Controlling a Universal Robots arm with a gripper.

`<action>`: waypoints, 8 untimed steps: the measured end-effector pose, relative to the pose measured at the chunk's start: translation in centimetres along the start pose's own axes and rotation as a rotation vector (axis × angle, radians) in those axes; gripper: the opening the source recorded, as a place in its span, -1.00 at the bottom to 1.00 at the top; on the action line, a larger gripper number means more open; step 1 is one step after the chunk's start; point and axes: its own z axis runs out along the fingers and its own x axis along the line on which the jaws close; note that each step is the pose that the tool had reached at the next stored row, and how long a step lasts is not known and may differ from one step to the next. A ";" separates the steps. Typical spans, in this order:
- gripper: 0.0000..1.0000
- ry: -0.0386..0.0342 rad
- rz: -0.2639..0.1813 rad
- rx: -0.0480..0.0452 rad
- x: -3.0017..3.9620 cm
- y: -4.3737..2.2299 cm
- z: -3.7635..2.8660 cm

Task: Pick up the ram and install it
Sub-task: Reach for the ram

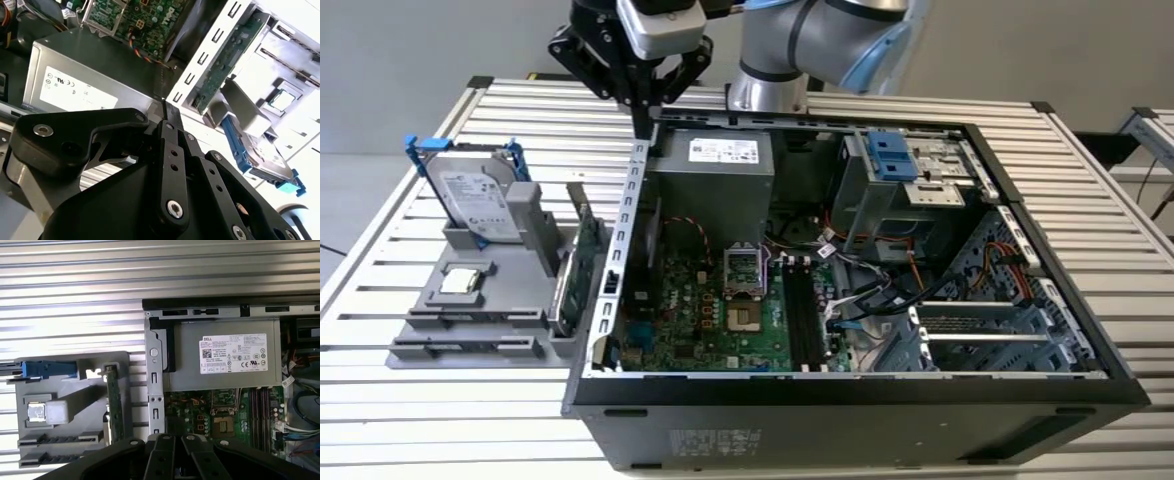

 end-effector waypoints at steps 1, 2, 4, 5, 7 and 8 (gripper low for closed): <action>-1.00 0.0000 0.000 0.0000 0.14 -0.01 0.00; -1.00 0.0000 0.000 0.0000 0.30 -0.03 -0.01; -1.00 0.0000 0.000 0.0000 0.63 -0.07 -0.01; -1.00 0.0000 0.000 0.0000 0.78 -0.08 -0.01; -1.00 0.0000 0.000 0.0000 1.10 -0.11 -0.01; -1.00 0.0000 0.000 0.0000 1.26 -0.13 -0.02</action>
